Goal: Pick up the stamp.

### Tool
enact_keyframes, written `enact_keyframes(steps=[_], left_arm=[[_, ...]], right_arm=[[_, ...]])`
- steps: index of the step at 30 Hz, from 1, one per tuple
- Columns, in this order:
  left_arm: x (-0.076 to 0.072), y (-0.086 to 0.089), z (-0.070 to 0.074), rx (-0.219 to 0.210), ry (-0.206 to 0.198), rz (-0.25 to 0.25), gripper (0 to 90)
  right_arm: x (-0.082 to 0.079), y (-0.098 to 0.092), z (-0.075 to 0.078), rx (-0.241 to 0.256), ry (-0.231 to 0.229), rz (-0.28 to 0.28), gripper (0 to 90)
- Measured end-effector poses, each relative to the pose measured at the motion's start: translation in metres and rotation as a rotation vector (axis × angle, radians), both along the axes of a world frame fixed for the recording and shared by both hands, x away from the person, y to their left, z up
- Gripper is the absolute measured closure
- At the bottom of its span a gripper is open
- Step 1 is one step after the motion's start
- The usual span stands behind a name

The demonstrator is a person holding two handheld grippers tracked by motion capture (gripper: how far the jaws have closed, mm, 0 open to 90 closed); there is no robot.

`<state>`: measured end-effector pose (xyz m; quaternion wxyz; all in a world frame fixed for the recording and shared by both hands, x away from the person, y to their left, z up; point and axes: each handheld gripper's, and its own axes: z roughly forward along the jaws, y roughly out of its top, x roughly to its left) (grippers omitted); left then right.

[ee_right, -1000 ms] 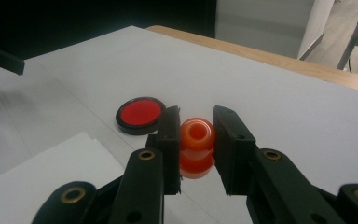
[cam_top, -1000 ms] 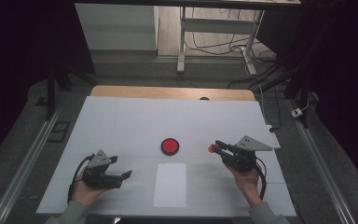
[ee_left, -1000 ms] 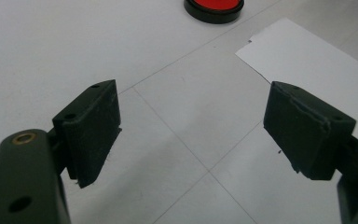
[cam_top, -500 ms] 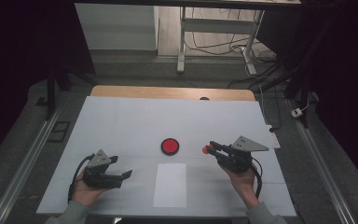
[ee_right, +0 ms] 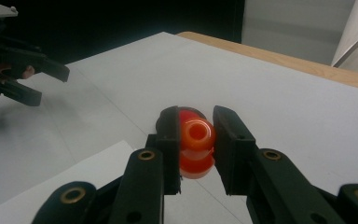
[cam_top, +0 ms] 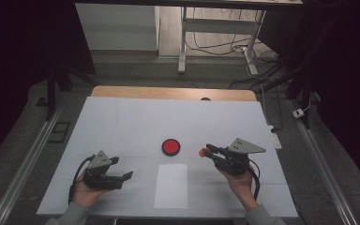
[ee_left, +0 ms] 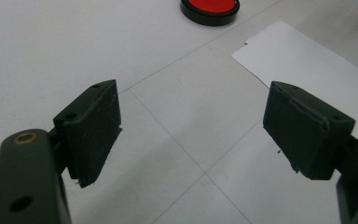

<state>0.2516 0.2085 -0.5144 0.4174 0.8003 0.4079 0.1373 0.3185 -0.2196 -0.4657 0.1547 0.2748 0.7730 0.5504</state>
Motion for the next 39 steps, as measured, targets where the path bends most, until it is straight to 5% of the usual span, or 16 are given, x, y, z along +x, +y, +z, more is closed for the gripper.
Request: enact_keyframes(steps=[39], left_arm=[[0.001, -0.002, 0.001, -0.001, 0.000, 0.001, 19.3]], right_arm=[[-0.016, 0.058, -0.011, -0.028, 0.029, 0.163, 72.0]])
